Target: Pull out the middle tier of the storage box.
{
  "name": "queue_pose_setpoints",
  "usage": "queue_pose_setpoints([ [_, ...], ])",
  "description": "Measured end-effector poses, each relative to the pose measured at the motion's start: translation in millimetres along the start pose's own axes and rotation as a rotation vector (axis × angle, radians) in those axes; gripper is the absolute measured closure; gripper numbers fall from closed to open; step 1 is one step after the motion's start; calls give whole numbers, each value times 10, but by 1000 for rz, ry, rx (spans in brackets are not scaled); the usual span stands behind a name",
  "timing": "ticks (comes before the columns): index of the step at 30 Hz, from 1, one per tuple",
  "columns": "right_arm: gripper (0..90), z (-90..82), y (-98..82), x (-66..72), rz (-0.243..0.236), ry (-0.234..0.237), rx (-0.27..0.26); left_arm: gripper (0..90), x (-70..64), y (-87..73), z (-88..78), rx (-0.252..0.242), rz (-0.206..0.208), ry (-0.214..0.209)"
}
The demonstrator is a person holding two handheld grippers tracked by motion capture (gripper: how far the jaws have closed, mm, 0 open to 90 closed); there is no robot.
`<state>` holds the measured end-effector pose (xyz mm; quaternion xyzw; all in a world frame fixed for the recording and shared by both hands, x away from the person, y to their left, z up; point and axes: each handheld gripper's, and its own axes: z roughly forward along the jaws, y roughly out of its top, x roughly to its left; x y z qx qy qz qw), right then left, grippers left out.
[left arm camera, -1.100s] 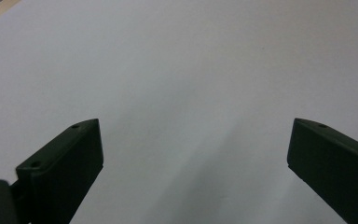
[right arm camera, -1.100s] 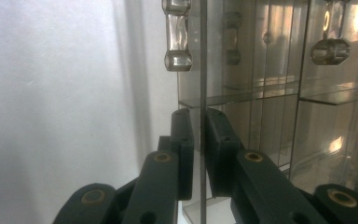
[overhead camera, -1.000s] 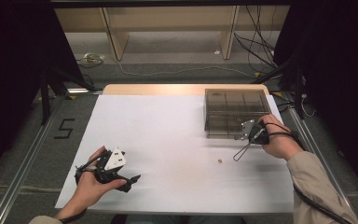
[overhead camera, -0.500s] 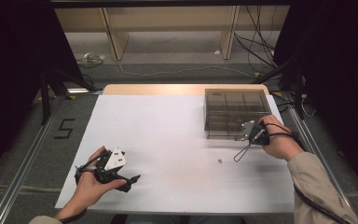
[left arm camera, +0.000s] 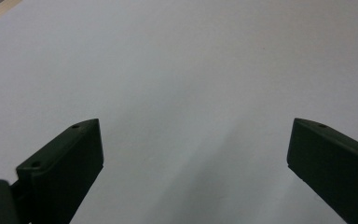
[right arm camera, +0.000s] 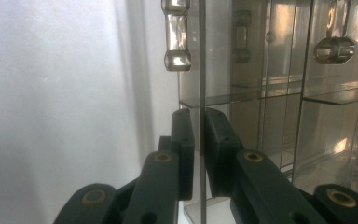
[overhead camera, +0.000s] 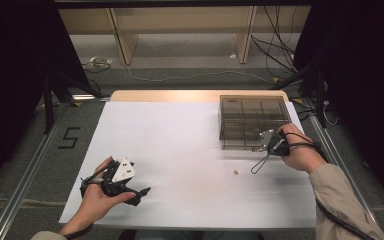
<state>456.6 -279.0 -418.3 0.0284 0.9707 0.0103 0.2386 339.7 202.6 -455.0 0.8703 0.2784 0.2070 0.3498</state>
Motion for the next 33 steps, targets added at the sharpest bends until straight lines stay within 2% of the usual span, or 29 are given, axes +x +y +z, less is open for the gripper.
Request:
queue_pose_setpoints([
  [12,831,-7,-11,17,10,1,-9,36,-1,-1,2,2,-1,0],
  [16,779,-24,-35,20,59,-16,-28,35,0,1,2,1,-1,1],
  [17,761,-35,-42,20,75,-26,-26,35,1,1,2,1,1,2],
  [21,684,-64,-75,23,157,-44,-86,36,1,3,4,1,1,2],
  [23,647,-78,-84,35,220,-51,-121,36,1,2,4,1,1,2],
  [26,625,-105,-103,46,291,-60,-167,36,-2,2,2,-1,-1,2],
  [28,625,-117,-108,64,354,-60,-202,36,0,2,3,-1,1,3],
  [30,684,-123,-116,83,415,-60,-238,37,-2,2,1,0,0,2],
  [32,800,-122,-129,101,474,-68,-265,37,-2,5,-3,-1,3,3],
  [33,845,-117,-140,108,505,-87,-279,37,-2,5,-4,-2,2,3],
])
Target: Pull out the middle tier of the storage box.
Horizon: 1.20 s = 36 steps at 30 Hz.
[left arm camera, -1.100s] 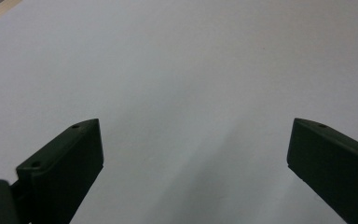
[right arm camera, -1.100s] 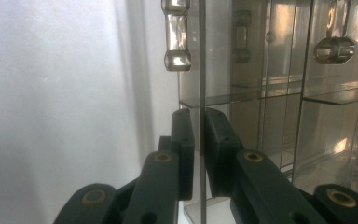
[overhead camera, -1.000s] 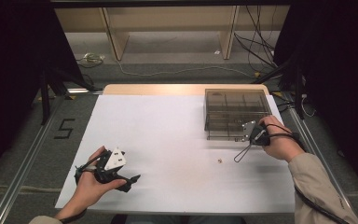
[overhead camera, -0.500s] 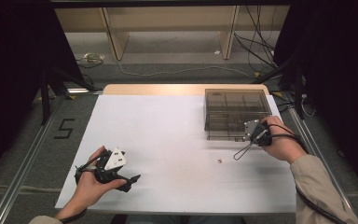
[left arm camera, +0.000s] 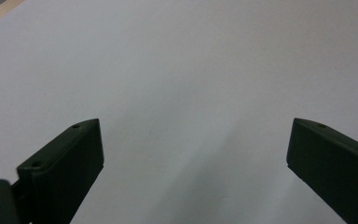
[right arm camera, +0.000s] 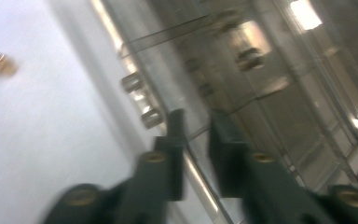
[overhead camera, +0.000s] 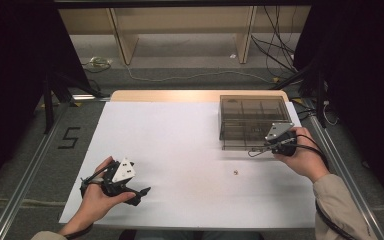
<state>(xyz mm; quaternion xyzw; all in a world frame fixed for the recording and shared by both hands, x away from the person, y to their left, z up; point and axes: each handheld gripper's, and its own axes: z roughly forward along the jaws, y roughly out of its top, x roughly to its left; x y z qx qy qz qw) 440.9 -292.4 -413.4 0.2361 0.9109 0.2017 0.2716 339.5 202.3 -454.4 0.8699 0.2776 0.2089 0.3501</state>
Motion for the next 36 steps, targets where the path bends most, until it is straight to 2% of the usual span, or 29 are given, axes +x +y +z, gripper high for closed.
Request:
queue_pose_setpoints([
  [2,900,9,-31,5,39,-17,-8,37,0,-1,1,1,1,0],
  [8,900,48,-75,37,131,-73,-50,38,2,-1,3,1,-1,0],
  [9,900,53,-78,39,144,-67,-54,38,2,-1,2,2,1,0],
  [14,900,57,-79,60,149,-77,-61,38,2,-2,2,2,0,0],
  [19,900,63,-85,45,220,-117,-98,39,-2,3,3,-1,0,0],
  [23,900,130,-80,23,256,-163,-91,39,0,1,4,0,-3,-1],
  [29,900,221,-39,-37,280,-195,-81,39,2,-4,5,-4,-9,-3],
  [36,900,236,-2,-61,306,-228,-98,40,4,-2,3,-1,-3,-3],
])
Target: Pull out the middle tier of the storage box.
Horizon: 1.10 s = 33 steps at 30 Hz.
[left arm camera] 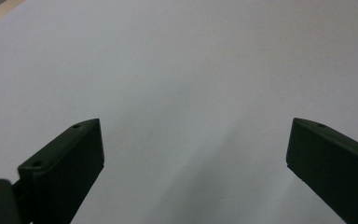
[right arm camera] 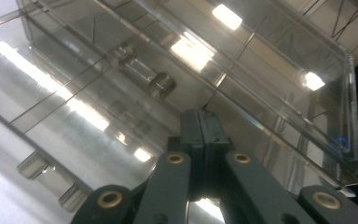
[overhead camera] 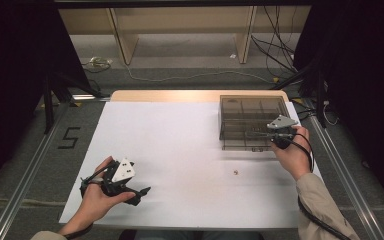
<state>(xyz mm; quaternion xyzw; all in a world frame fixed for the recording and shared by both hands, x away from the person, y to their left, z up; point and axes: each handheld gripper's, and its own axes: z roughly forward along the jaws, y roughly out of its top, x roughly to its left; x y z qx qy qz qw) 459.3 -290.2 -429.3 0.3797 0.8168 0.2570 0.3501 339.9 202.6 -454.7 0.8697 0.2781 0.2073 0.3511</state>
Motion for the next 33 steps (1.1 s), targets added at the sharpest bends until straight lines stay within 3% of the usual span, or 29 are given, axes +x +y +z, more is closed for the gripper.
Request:
queue_pose_setpoints([
  [11,900,78,51,7,41,-29,-28,40,2,-2,1,-3,-5,-2],
  [21,870,23,29,38,37,-30,-45,41,1,0,-3,-2,-1,1],
  [26,794,-84,-39,90,42,-6,-67,47,-4,3,-2,2,1,0],
  [33,683,-207,-125,121,101,64,-110,59,-9,7,-5,8,1,4],
])
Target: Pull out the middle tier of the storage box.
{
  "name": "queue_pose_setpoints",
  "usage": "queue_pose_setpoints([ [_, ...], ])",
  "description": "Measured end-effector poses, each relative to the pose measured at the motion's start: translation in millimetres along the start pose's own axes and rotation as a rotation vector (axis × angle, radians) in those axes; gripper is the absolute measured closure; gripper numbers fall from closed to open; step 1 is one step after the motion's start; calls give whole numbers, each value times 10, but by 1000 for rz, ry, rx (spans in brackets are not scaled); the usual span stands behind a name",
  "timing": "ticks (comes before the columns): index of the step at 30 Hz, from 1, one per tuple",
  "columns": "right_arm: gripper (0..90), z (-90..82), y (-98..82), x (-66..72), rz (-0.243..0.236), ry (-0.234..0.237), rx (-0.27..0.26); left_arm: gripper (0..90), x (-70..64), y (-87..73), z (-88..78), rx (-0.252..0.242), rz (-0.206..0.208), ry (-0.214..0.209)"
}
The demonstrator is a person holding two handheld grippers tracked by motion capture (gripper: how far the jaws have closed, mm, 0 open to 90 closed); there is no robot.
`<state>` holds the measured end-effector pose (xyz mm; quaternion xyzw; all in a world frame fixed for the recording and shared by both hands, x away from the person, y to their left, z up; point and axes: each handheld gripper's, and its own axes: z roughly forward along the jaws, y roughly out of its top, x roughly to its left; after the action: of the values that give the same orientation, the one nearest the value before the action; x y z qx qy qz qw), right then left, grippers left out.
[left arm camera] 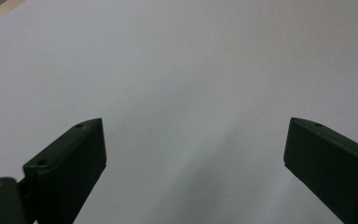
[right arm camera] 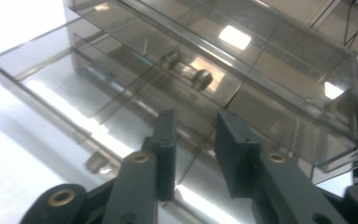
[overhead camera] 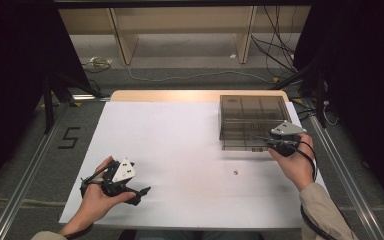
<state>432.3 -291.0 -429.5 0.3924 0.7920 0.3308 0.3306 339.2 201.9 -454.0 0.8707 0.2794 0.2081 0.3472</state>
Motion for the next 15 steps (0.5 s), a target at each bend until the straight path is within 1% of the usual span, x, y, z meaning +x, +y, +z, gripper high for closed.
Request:
queue_pose_setpoints([
  [2,658,-25,-22,16,8,20,-14,62,1,0,-1,2,-1,0],
  [3,639,-35,-32,29,20,32,-16,62,1,-1,-3,2,-1,0],
  [6,615,-63,-53,68,35,51,-29,62,3,0,-7,2,1,0],
  [10,585,-89,-55,141,38,70,-39,62,3,-2,-10,0,1,1],
  [15,557,-109,-64,258,35,100,-36,62,0,-1,-13,-2,4,1],
])
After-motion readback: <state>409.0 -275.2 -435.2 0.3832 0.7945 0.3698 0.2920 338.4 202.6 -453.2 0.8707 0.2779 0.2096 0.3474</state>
